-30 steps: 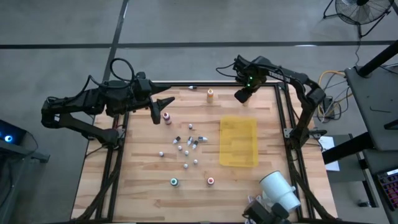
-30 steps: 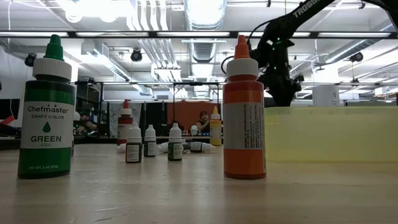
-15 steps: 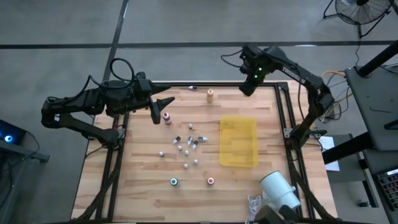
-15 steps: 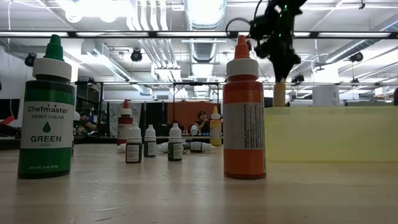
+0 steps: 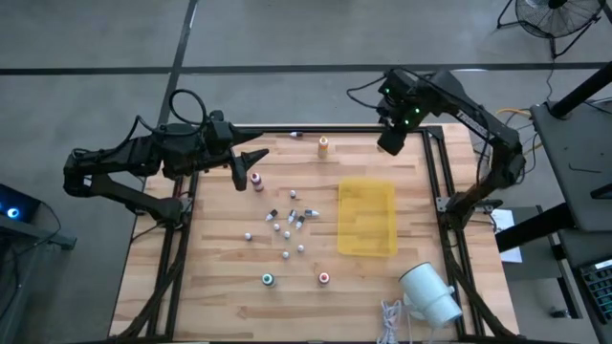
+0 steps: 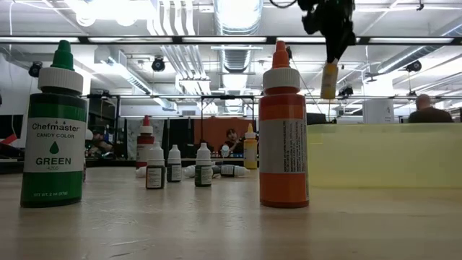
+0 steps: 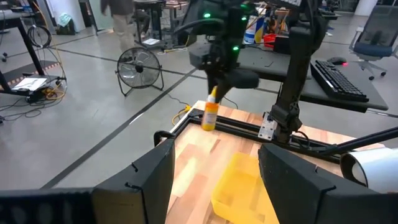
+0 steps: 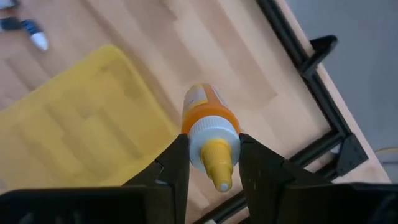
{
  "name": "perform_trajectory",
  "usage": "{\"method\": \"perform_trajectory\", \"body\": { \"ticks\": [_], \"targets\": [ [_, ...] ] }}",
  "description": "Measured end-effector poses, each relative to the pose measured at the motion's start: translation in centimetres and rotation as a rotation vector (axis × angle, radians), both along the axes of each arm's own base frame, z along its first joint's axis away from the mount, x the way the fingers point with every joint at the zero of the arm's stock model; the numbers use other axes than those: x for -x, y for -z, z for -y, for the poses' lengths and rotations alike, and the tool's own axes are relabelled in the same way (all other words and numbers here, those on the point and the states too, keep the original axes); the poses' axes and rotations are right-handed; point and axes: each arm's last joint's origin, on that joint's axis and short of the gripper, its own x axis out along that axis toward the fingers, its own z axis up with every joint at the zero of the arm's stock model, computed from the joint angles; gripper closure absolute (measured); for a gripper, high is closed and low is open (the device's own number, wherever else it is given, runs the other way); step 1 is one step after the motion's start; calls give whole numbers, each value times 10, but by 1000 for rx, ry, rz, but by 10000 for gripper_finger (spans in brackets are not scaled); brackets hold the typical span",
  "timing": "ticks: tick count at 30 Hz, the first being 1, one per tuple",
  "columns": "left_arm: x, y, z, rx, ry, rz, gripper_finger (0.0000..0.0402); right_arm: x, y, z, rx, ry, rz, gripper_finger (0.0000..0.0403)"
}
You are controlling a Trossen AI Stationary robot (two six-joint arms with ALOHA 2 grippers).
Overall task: Pick & Place food coloring
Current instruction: Put the right big yellow food coloring bottle into the yellow bin
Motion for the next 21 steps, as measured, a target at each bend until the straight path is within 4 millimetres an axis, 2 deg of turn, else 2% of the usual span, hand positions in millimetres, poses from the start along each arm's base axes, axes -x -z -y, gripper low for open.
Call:
{"method": "perform_trajectory", "body": {
  "ticks": [7, 21],
  "targets": [
    [0, 0, 0, 0, 0, 0, 197, -7, -9, -34, 13, -90, 40, 303],
    [0, 0, 0, 0, 0, 0, 197, -24, -8, -72, -49, -182, 69, 302]
  ]
}}
